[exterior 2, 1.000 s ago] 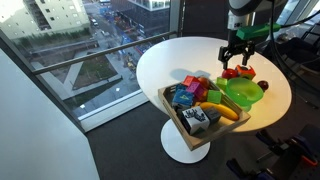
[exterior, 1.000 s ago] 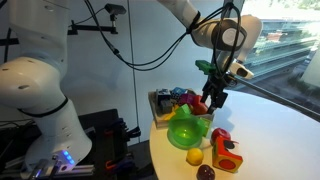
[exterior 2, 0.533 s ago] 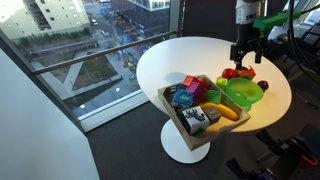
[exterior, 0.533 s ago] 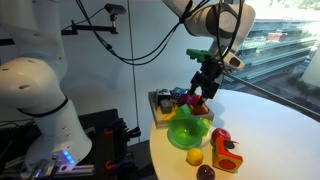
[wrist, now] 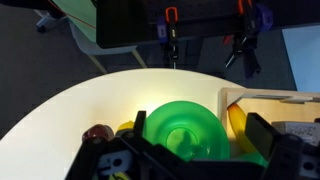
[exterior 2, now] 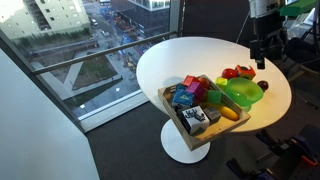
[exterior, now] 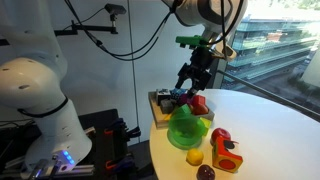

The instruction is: Pick up the red apple from the green bowl and put it on the table

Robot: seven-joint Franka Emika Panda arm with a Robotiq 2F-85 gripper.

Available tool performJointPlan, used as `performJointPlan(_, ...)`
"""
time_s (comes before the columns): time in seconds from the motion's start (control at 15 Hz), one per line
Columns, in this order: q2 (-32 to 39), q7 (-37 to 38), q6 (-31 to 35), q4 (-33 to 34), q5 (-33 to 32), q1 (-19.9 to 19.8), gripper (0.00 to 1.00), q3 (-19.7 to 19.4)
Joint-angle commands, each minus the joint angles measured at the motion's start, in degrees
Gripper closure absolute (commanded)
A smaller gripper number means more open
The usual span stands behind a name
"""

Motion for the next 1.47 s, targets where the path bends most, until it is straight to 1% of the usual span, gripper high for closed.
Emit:
performJointPlan(0.0, -6.3, -1.32, -0.09, -5.09, -2.49, -0.08, 0.0, 0.58)
performJointPlan(0.2, -10.64, -1.07, 0.61, -8.55, -3.13, -0.18, 0.0, 0.74)
performJointPlan(0.53, -18.39, -1.28, 2.63, -13.6, -2.34, -0.51, 0.0, 0.46)
performJointPlan(0.93, -26.8, -1.51, 9.94, -19.11, -2.08, -0.93, 0.0, 0.01)
performJointPlan(1.2, -30.83, -1.8, 14.55, -22.22, -2.19, -1.1, 0.0, -0.14)
performJointPlan(1.4, -32.9, -2.15, 16.73, -24.0, -2.01, -1.1, 0.0, -0.25)
